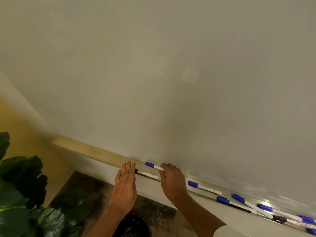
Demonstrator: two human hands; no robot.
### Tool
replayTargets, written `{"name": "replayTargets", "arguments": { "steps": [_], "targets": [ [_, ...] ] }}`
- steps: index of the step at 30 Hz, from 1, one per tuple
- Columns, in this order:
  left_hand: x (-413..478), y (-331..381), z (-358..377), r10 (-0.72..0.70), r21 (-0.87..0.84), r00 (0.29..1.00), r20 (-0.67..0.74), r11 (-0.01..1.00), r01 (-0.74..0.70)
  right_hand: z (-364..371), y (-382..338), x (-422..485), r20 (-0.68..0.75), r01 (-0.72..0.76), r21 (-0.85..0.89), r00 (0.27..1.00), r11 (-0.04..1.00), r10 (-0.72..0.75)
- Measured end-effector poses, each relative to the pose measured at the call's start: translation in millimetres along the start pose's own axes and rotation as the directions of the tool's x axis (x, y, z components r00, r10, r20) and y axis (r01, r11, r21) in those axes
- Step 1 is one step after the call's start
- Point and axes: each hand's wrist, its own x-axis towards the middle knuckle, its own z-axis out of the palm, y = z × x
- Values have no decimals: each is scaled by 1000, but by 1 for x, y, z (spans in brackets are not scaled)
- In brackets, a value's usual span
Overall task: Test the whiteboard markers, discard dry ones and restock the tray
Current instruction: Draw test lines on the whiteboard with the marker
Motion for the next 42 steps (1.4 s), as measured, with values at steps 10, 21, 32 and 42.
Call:
{"name": "replayTargets", "arguments": {
  "steps": [10, 21, 32, 42],
  "targets": [
    [11, -38, 26, 3, -42, 999, 35, 999, -1, 52, -9, 28, 170, -7, -49, 985, 999, 15],
    [18, -53, 43, 1, -82, 999, 52, 997, 3, 91, -16, 33, 175, 18, -149, 985, 989, 8],
    [17, -54, 48, 38, -60, 999, 37, 998, -36, 99, -12, 32, 200, 65, -176, 979, 982, -29],
    [10, -19, 46, 66, -28, 994, 85, 998, -64, 59, 21, -22, -178, 83, -39, 980, 996, -89]
  ]
}}
